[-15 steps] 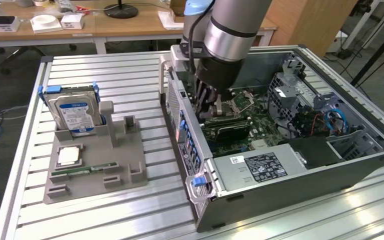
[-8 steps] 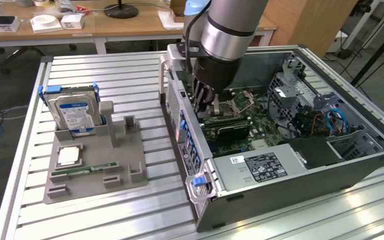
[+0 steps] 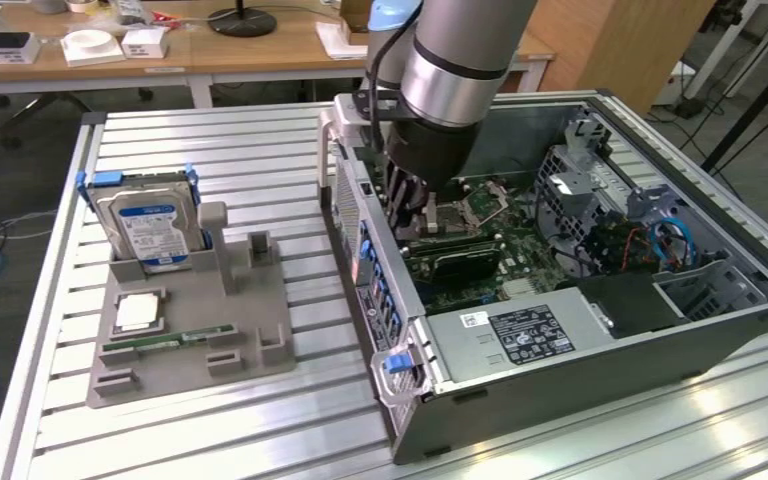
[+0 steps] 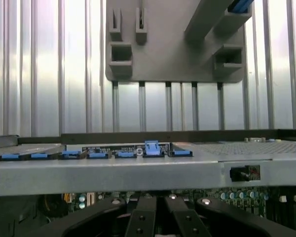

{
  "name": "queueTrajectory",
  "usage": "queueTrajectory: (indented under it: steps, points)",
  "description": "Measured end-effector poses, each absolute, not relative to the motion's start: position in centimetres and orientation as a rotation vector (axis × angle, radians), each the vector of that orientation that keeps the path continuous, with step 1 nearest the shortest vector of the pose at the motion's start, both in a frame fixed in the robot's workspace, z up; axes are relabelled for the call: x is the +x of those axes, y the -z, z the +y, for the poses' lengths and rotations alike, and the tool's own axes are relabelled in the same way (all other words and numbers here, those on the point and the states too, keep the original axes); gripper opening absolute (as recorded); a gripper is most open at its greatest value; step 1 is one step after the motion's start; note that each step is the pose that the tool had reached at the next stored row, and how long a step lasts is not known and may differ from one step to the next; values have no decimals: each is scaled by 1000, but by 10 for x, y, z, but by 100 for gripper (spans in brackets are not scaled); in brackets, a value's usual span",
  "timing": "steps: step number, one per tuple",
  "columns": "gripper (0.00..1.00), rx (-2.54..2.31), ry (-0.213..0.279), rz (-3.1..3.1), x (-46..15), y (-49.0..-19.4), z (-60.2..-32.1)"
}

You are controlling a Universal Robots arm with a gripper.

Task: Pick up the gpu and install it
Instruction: 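Press down on the gpu until it lock into place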

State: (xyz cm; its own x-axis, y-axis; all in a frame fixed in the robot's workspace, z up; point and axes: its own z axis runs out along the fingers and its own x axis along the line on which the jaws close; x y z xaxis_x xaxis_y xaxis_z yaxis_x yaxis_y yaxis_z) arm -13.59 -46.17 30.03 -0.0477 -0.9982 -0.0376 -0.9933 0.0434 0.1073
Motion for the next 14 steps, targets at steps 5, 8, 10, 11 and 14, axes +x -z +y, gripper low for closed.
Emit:
queueTrajectory:
  steps: [5,8,10,11,14]
  points:
    - [11,2134,160,-2234,-134,-306,-462]
    - [11,2142,151,-2241,-130,-306,-462]
    - [11,2146,148,-2244,-129,-306,-462]
    - [11,2146,148,-2244,-129,-306,-462]
    - [11,2146,148,-2244,-129,-306,-462]
